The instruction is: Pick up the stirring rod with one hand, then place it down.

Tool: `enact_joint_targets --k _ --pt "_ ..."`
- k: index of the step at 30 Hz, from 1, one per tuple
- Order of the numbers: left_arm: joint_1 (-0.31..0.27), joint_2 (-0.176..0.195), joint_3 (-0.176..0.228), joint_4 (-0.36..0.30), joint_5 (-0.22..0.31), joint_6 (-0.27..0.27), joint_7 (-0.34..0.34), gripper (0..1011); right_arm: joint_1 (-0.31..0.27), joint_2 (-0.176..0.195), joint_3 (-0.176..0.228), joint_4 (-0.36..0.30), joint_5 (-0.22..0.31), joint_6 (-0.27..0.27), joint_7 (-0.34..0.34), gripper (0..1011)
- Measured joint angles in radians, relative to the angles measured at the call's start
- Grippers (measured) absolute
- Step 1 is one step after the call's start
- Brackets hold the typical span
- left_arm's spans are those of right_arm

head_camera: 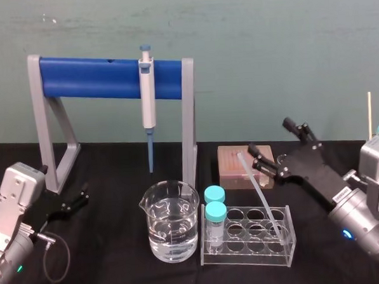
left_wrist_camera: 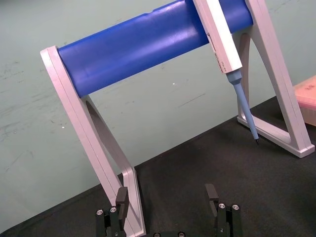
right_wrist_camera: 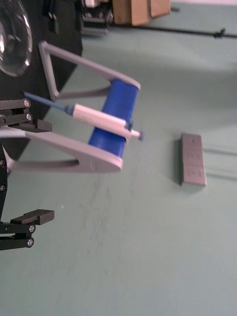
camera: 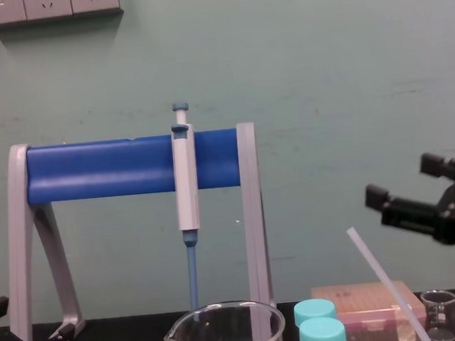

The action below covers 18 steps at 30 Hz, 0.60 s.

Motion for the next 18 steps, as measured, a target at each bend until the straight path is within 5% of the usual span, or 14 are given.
enact_joint_targets --k 10,18 --pt "0.0 0.0 0.0 0.0 0.0 0.0 0.0 1000 -0.054 -0.012 0.096 -0.052 -0.021 0.067 -0.101 1000" --pt "0.0 0.0 0.0 0.0 0.0 0.0 0.0 1000 -0.101 -0.009 0.133 -0.064 -0.022 0.152 -0.115 1000"
